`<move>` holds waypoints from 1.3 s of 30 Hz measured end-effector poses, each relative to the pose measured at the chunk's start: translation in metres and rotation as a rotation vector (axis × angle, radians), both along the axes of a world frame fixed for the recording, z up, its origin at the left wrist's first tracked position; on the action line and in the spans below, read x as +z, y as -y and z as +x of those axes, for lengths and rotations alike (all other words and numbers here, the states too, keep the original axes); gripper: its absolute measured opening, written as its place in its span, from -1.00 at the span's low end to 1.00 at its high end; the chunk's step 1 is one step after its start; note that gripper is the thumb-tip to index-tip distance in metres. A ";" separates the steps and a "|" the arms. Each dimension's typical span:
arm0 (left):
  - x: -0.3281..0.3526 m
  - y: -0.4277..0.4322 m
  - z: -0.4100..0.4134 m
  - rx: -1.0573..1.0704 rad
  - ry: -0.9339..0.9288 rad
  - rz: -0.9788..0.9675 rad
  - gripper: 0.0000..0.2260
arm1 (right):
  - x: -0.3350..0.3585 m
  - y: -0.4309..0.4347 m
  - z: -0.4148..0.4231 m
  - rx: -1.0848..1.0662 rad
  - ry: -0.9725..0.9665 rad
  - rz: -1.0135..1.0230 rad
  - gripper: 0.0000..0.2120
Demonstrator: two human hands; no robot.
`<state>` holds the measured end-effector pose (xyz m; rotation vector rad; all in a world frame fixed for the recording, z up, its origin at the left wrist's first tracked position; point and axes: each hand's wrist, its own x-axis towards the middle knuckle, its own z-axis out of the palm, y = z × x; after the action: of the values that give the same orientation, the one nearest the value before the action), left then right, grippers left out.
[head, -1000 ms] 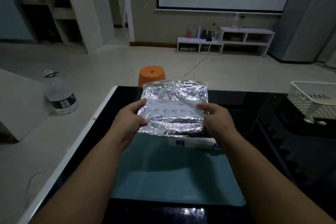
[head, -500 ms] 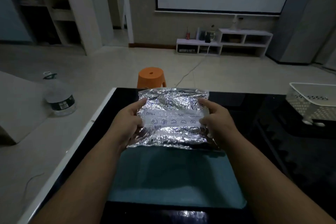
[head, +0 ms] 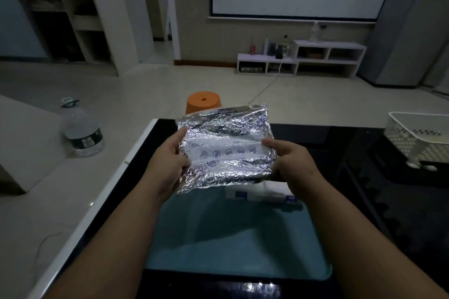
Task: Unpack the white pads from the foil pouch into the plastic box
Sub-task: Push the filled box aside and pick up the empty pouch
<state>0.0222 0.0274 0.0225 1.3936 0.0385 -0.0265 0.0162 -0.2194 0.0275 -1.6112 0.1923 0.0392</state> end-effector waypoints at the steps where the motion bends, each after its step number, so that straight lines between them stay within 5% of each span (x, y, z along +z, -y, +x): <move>1: -0.001 -0.001 0.000 -0.032 0.010 -0.023 -0.27 | -0.002 0.001 0.001 -0.015 0.009 -0.007 -0.31; 6: -0.003 -0.007 -0.002 -0.121 -0.064 0.055 -0.42 | -0.008 0.008 0.007 -0.090 0.071 -0.023 -0.33; 11: -0.006 -0.007 0.001 -0.058 -0.043 0.076 -0.38 | -0.004 0.004 0.000 0.090 -0.033 0.036 -0.24; 16: -0.006 -0.008 0.000 -0.062 -0.044 0.101 -0.36 | -0.005 0.003 0.001 0.020 0.050 -0.012 -0.20; 20: -0.010 -0.013 0.002 -0.029 0.018 0.215 -0.33 | -0.013 0.007 0.007 -0.011 0.080 -0.022 -0.34; 26: -0.021 -0.016 0.007 0.097 0.068 0.504 -0.36 | -0.020 0.001 0.004 -0.091 0.109 -0.351 -0.61; 39: -0.023 -0.035 0.017 0.331 0.122 0.736 -0.36 | -0.028 -0.036 0.009 -0.141 0.256 -0.488 -0.76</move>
<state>0.0391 0.0625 -0.0003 2.1041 0.1913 0.3831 0.0255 -0.1833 -0.0009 -2.0636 0.1205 -0.3458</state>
